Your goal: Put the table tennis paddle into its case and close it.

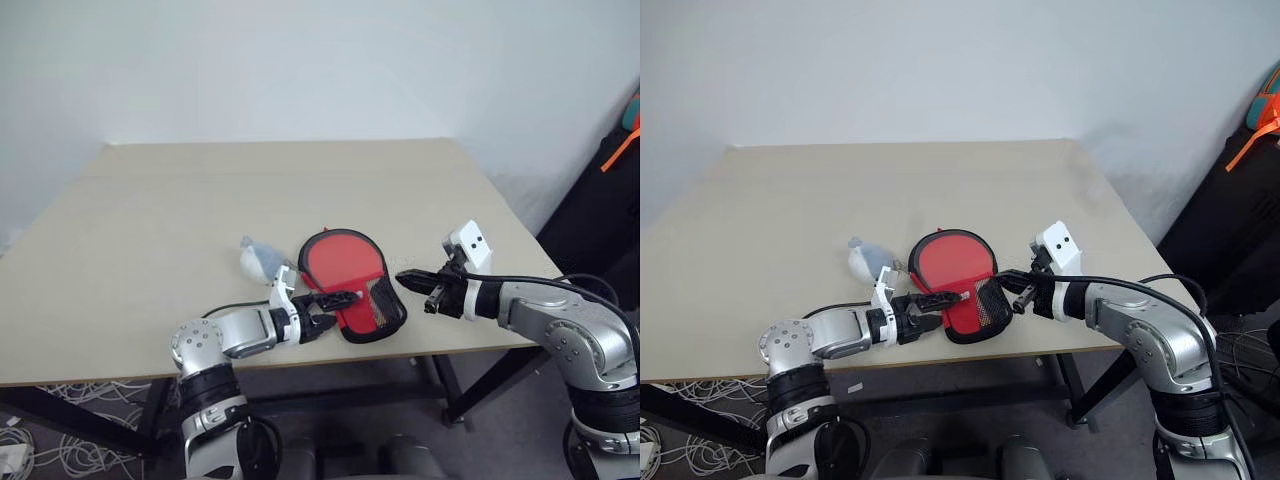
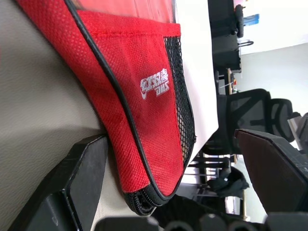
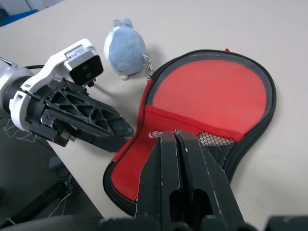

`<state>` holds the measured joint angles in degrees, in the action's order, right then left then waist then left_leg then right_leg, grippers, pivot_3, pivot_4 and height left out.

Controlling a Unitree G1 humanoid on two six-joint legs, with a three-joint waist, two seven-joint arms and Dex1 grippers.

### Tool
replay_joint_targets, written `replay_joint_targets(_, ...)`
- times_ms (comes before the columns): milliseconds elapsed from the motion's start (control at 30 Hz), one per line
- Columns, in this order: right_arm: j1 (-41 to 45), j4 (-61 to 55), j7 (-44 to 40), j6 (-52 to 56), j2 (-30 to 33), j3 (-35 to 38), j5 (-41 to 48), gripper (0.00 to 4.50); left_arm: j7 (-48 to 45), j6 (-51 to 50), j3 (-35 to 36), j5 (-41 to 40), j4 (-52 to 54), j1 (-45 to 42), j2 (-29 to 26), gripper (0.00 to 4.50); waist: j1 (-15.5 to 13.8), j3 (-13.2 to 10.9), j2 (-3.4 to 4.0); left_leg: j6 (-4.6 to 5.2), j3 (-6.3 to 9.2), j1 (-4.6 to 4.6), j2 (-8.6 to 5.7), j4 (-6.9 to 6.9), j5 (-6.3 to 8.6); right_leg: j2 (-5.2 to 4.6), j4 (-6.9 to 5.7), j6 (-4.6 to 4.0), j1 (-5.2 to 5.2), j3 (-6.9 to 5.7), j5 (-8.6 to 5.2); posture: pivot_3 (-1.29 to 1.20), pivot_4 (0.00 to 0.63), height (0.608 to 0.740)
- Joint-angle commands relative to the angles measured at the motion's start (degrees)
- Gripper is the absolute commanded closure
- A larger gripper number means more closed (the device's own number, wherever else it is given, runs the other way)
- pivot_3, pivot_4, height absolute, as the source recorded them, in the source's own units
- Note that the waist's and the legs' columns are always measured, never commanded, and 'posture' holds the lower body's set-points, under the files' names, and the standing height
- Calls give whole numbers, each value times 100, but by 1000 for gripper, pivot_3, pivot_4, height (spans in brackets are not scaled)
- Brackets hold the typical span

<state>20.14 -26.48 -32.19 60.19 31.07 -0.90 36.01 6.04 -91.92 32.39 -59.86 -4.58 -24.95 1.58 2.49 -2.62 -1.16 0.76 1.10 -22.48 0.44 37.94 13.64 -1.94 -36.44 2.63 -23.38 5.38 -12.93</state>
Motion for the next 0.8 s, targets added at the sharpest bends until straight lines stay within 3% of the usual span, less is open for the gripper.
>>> replay_joint_targets(33, 200, -97, 30, -50, -27, 76, 66, 4500, 57, 16, -281, 494, -266, 105, 26, 10, 1, 7, 2, 0, 2, 0, 0, -1, 0, 0, 3, 0, 1, 0, 0, 0, 0, 739)
replay_joint_targets(67, 207, -91, 33, -52, -36, 74, 64, 4500, 20, 12, -294, 523, -285, 111, 17, 10, 1, 7, 3, 0, 3, 0, 0, -1, 0, 0, 4, 0, 2, -1, 0, 0, 0, 739)
replay_joint_targets(167, 230, -80, 34, -50, -53, 70, 60, 4500, -121, 16, -367, 623, -390, 132, -67, 635, 3, 7, 4, 0, 4, 0, -1, -2, 0, 0, 7, 0, 2, -1, 0, 0, 0, 739)
replay_joint_targets(433, 417, 9, -29, -99, -15, 71, 32, 4500, -485, 71, -490, 971, -880, 34, -255, 3523, 7, 9, 7, 1, 6, -11, -1, -16, 1, 0, 57, 14, 8, -2, 12, 0, 0, 739)
replay_joint_targets(533, 519, 4, -24, -71, -28, 88, 69, 4500, -648, 77, -645, 1104, -1019, 0, -381, 4486, 6, 38, 54, 2, 10, -10, -7, -18, 1, -1, 64, 15, 16, 0, 12, 0, 0, 739)
replay_joint_targets(800, 589, 15, 13, -38, -110, 32, 73, 4500, -1430, -49, -1253, 974, -845, 16, -760, 4486, 20, 70, 104, 2, 14, -3, -7, -32, 0, 1, 64, 17, 13, -1, 13, 0, 0, 739)
